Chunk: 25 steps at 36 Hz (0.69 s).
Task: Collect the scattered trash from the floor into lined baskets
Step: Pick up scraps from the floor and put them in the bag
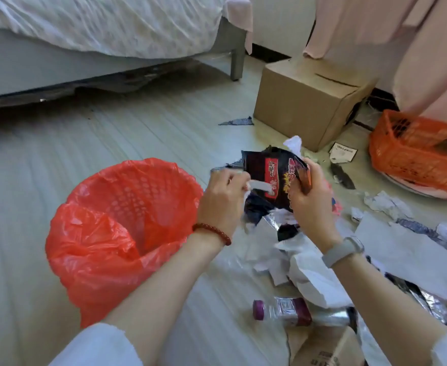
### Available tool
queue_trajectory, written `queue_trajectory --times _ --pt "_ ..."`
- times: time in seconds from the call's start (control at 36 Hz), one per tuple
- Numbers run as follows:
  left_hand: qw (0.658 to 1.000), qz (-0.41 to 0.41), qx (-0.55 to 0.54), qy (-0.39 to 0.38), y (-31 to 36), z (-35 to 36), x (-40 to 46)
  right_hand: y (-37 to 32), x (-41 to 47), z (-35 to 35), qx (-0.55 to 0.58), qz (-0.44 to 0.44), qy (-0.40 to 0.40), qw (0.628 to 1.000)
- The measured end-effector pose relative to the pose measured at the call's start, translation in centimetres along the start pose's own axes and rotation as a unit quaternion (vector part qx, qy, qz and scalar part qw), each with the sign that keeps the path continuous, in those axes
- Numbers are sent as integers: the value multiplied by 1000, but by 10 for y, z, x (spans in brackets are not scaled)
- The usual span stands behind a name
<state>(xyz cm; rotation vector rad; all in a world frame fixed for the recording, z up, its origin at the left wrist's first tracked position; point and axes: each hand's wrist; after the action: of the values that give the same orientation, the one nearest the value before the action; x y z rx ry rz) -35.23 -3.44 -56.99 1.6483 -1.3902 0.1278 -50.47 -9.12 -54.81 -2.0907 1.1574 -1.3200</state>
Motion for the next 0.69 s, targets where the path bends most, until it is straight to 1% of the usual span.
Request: queue_trajectory --times 0.06,0.11,0.17,0.22,0.31,0.36,0.42,0.47,0.56,0.58,0.61,0.64,0.69 --pt "997 -72 22 19 0 -28 33 -21 21 9 53 2 11 999" --pt "988 -142 67 2 -13 -56 52 -40 34 19 91 -20 -1 996" --pt "974 -194 112 -33 -33 -79 55 -60 38 31 113 -41 -23 992" --pt "957 -237 148 -76 -57 -96 50 -78 39 46 117 -63 -66 989" --pt "925 -285 197 -154 -90 -112 32 -95 34 76 92 -50 -136 985" --pt "902 -313 229 -192 -103 -121 16 -102 27 97 66 -47 -180 980" --pt "894 -320 249 -193 -113 -130 3 -105 18 120 47 -58 -222 972" --pt "896 -315 259 -176 -120 -137 -7 -103 7 143 20 -78 -287 955" --pt "904 -303 254 -160 -125 -145 -15 -90 -10 173 -24 -96 -443 891" --pt "911 -296 241 -153 -126 -147 -16 -87 -14 178 -37 -100 -468 877" --pt "919 -288 226 -145 -125 -148 -17 -85 -16 178 -42 -102 -465 878" --pt "928 -277 211 -136 -122 -148 -16 -84 -16 175 -38 -104 -439 892" --pt "944 -251 179 -121 -114 -144 -15 -83 -12 160 -15 -100 -359 928"
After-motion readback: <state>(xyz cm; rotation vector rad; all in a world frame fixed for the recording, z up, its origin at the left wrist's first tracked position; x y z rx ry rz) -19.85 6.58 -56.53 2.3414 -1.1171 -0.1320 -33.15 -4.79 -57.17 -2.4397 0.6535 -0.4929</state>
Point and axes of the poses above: each hand's wrist, its own x-axis towards the middle knuckle, its own z-axis out of the palm, y = z × x, and after that the axes turned 10 degrees about -z, right-handed
